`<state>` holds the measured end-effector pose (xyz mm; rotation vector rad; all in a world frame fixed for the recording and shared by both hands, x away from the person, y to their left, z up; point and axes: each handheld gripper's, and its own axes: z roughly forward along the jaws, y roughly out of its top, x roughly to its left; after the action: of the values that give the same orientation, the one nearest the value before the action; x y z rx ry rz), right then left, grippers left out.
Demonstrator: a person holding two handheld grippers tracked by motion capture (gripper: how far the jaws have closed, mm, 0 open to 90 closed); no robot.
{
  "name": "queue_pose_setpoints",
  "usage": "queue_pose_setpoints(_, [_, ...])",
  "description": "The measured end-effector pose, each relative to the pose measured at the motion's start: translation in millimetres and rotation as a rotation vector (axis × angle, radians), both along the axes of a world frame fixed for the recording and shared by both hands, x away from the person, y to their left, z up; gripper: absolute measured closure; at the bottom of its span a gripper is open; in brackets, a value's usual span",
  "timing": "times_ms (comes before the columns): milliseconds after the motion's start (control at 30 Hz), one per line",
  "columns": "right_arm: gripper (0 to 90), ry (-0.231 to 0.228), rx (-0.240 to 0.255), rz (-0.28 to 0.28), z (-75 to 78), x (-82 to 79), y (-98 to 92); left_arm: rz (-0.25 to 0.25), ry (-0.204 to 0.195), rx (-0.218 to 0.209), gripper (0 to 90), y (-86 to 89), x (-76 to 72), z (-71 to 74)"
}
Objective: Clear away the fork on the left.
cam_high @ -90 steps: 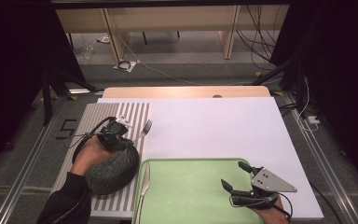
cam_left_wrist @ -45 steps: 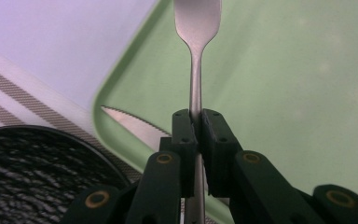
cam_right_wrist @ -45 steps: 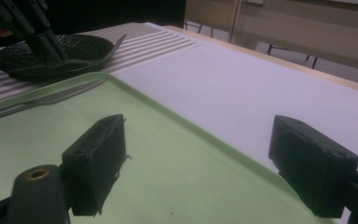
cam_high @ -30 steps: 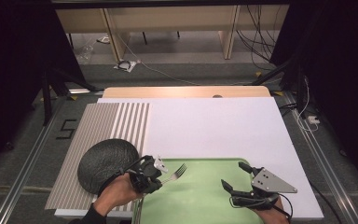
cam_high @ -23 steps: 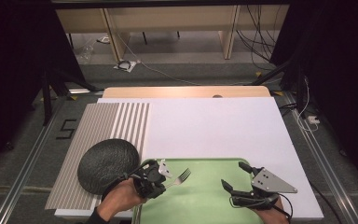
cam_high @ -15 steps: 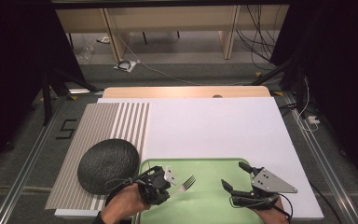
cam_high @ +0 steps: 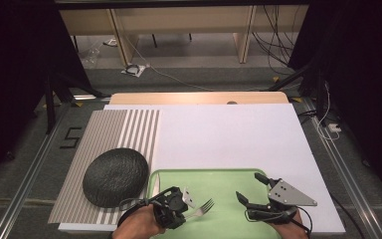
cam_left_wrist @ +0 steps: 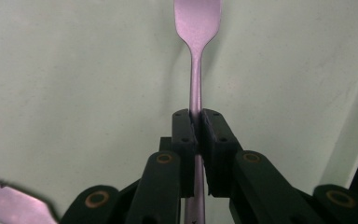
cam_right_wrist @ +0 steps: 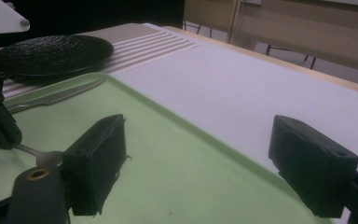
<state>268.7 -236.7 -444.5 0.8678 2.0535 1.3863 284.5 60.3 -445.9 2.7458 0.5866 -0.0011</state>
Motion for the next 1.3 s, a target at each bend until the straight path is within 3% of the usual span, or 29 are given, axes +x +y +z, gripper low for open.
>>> queue_pose_setpoints(367, [19.8,0.000,-0.002,0.000,0.1,-0.2,0.0,-0.021,0.034,0.018,83.8,-6.4,-6.0,-11.8])
queue_pose_setpoints(800, [19.8,0.000,-0.003,0.001,0.1,-0.2,0.2,-0.019,0.055,0.004,83.4,-5.0,-6.0,-12.6])
queue_pose_setpoints(900, [19.8,0.000,-0.003,0.000,0.1,-0.2,0.0,-0.026,0.061,0.010,82.0,-4.8,-6.4,-12.6])
queue_pose_setpoints(933, [19.8,0.001,-0.002,0.000,0.1,-0.2,0.0,-0.022,0.061,0.000,77.8,-4.7,-6.3,-12.2])
queue_pose_setpoints(1100, [19.8,0.001,-0.002,0.001,0.0,-0.1,0.1,0.006,0.010,-0.060,56.3,-5.0,-7.2,-3.1])
queue_pose_setpoints(1200, [19.8,0.000,-0.004,0.002,-0.1,-0.1,0.3,-0.004,-0.011,-0.094,57.4,-7.0,-10.1,-0.4])
queue_pose_setpoints(1300, [19.9,0.001,-0.005,0.001,-0.1,-0.2,0.3,-0.064,-0.047,-0.104,68.4,-11.4,-16.7,-0.2])
